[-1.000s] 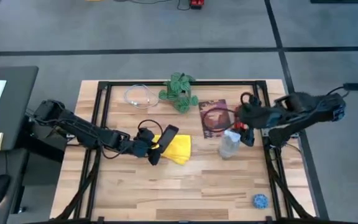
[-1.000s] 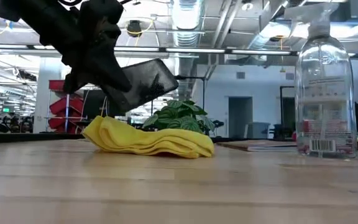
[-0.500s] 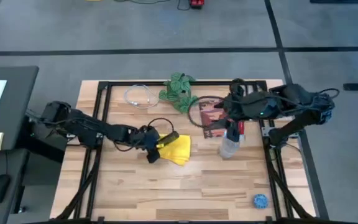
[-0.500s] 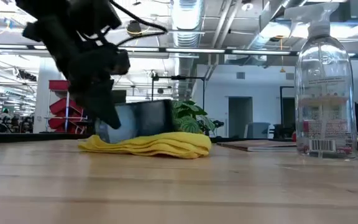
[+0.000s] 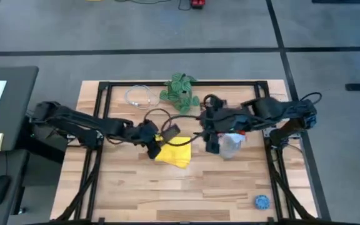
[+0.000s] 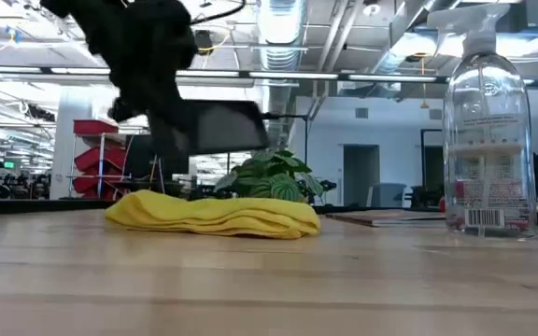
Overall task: Apply microfiber cloth
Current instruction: Wipe the front of the black cellphone with the yellow microfiber cloth
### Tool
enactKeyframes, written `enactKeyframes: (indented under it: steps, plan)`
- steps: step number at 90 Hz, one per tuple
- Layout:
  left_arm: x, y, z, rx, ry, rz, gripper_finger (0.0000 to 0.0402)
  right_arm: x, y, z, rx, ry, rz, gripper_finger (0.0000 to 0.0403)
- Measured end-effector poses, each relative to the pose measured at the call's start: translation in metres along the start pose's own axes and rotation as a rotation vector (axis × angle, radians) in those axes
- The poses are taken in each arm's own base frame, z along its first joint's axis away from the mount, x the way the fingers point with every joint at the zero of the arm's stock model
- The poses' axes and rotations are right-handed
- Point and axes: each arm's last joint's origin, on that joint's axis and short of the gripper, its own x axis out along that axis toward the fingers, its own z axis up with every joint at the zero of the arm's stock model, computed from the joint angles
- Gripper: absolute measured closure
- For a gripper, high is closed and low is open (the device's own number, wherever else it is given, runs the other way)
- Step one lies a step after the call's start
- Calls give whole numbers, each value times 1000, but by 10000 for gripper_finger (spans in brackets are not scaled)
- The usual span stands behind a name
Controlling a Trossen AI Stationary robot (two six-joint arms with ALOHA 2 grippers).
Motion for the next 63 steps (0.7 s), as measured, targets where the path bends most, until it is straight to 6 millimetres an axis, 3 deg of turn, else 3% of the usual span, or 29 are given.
enactKeyframes:
  steps: [12,33,45,63]
  plan:
    - [-30,6,-1,-145,-69,-11,395,49,6,-1,-23,101,201,176]
    - [-68,34,-40,-324,-130,2,395,140,20,-12,-154,180,324,169]
    - [-77,45,-58,-403,-151,-31,395,193,22,-23,-181,207,361,158]
    - [-81,53,-70,-451,-147,-16,395,262,17,-46,-134,250,377,133]
